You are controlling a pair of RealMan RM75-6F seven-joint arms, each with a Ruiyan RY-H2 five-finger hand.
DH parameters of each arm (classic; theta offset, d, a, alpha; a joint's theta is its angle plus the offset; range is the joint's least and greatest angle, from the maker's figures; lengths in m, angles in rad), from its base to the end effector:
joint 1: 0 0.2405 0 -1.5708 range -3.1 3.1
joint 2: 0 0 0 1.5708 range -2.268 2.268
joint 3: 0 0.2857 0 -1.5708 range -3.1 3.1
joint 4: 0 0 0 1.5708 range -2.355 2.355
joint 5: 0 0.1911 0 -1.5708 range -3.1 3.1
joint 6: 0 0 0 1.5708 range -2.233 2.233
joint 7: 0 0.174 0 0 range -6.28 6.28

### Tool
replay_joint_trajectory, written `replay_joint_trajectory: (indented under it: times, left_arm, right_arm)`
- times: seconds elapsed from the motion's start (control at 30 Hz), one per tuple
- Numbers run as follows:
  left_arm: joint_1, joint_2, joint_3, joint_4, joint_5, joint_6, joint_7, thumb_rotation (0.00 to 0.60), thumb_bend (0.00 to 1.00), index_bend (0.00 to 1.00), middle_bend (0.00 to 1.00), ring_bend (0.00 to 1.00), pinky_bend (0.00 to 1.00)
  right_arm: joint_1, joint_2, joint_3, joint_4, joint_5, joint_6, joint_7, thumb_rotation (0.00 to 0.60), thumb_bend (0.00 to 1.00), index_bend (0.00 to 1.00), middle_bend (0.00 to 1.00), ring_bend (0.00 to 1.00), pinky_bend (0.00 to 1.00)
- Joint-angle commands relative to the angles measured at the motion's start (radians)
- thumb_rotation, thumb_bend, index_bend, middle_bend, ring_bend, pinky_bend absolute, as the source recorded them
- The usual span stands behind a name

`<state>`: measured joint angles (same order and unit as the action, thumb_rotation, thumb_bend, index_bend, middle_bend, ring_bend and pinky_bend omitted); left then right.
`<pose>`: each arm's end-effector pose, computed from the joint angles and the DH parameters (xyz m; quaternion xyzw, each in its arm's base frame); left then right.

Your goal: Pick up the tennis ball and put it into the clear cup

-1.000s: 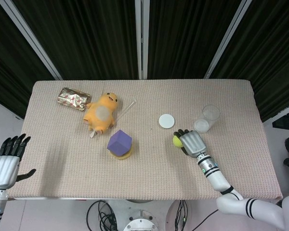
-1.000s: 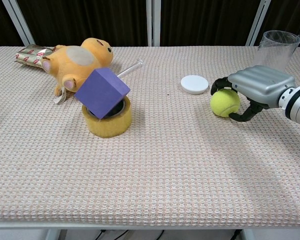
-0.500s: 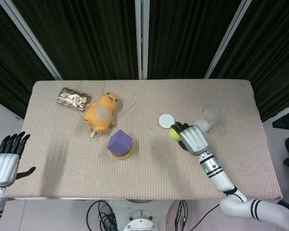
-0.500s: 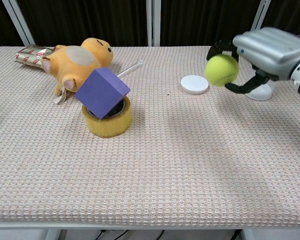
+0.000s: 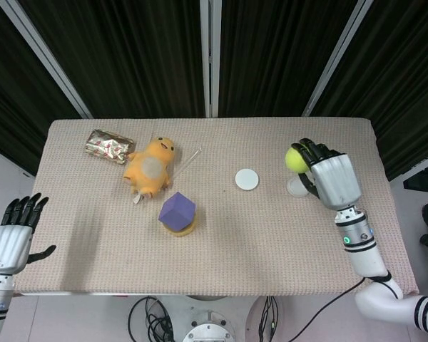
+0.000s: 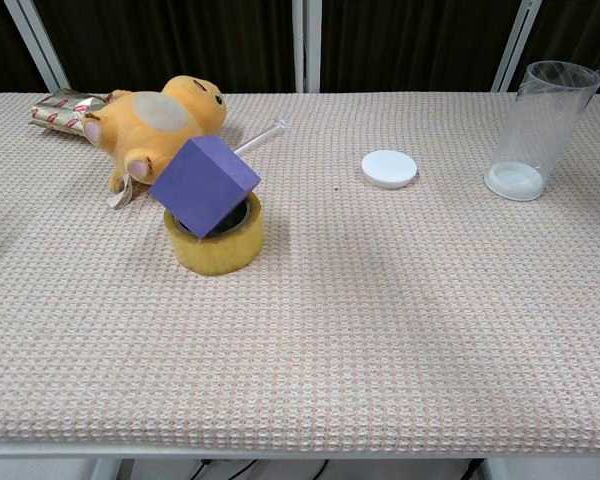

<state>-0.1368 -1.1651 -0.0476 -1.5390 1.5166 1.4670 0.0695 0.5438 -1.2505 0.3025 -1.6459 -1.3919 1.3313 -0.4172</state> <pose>-0.3280 0.2294 0.1756 -0.6283 -0.3450 -0.3733 0.5890 -0.1709 -0.3703 0.1694 0.6482 -0.1826 0.4679 0.5723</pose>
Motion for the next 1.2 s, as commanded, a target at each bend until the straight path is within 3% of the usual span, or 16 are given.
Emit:
replay_joint_trajectory:
  times: [0.03,0.3,0.8,0.97,1.2]
  left_arm:
    - [0.001,-0.001,0.001,0.001,0.001,0.001,-0.001,0.600,0.09,0.03,0.00,0.00,0.00]
    - [-0.001,-0.003,0.001,0.006,-0.007,-0.004,0.004,0.600,0.09,0.03,0.00,0.00,0.00]
    - [-0.001,-0.016,0.003,0.027,-0.003,0.002,0.039,0.600,0.09,0.03,0.00,0.00,0.00]
    - [0.001,-0.019,0.001,0.035,-0.005,0.006,0.034,0.600,0.09,0.03,0.00,0.00,0.00]
    - [-0.001,-0.022,0.001,0.044,-0.007,0.003,0.033,0.600,0.09,0.03,0.00,0.00,0.00]
  right_arm:
    - [-0.012,0.015,0.006,0.067,0.056,-0.031,0.036,0.600,0.44,0.65,0.53,0.55,0.74]
    - [-0.014,-0.015,-0.023,0.181,0.106,-0.098,0.127,0.600,0.43,0.65,0.52,0.55,0.74]
    - [-0.001,-0.034,-0.043,0.226,0.168,-0.213,0.266,0.600,0.38,0.56,0.45,0.52,0.71]
    - [0.010,-0.031,-0.043,0.220,0.178,-0.240,0.285,0.600,0.35,0.46,0.39,0.44,0.67]
    - [0.016,-0.012,-0.043,0.194,0.176,-0.269,0.341,0.600,0.27,0.23,0.24,0.24,0.49]
